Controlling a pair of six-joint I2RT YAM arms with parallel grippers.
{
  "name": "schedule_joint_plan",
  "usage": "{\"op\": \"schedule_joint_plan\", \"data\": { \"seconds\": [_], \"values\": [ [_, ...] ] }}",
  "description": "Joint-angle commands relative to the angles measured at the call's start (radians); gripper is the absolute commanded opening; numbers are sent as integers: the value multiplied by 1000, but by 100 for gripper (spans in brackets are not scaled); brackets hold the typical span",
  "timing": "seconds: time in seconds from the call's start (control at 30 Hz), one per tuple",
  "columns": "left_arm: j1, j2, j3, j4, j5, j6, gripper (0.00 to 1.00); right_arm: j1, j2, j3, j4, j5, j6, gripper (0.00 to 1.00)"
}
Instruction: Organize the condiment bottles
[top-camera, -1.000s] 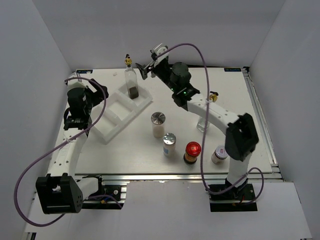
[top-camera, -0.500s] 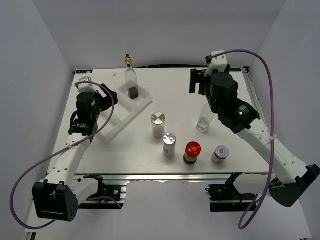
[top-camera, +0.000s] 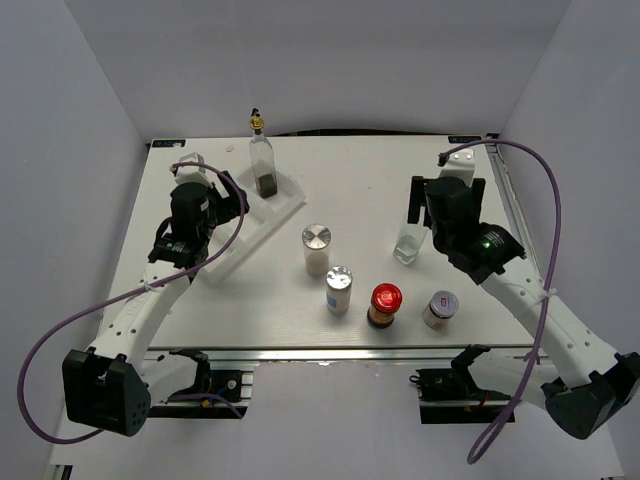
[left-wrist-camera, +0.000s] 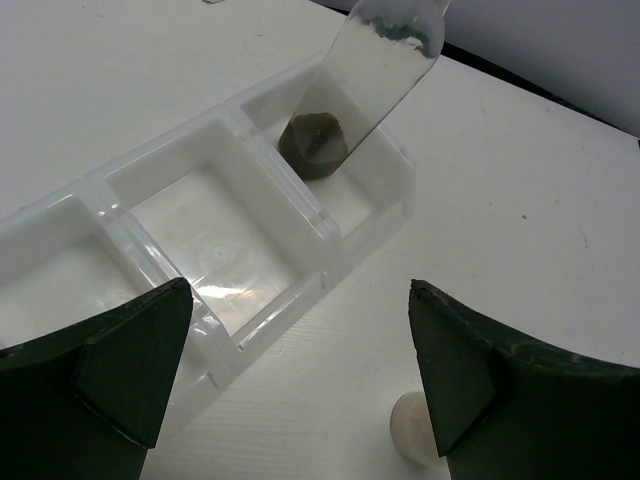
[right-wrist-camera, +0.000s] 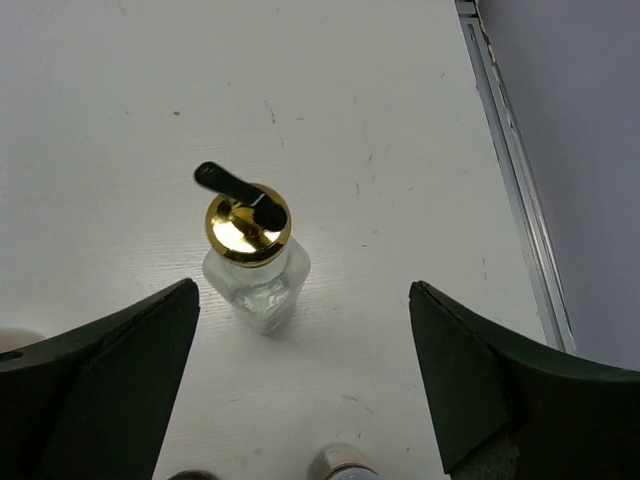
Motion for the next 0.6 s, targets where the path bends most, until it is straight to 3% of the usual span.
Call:
{"op": "schedule_joint_plan", "data": {
  "seconds": [0.0,0.33,0.57],
  "values": [
    [-5,-17,22,-4,-28,20,98,-83,31,-40,133,-46,10,89],
    [-5,-14,13,8,-26,35,98,-166,81,-209,516,-253,-125,86],
    [-5,-8,7,18,-28,35,98,-167,93,-267,658,-244,-162,76]
  ]
}}
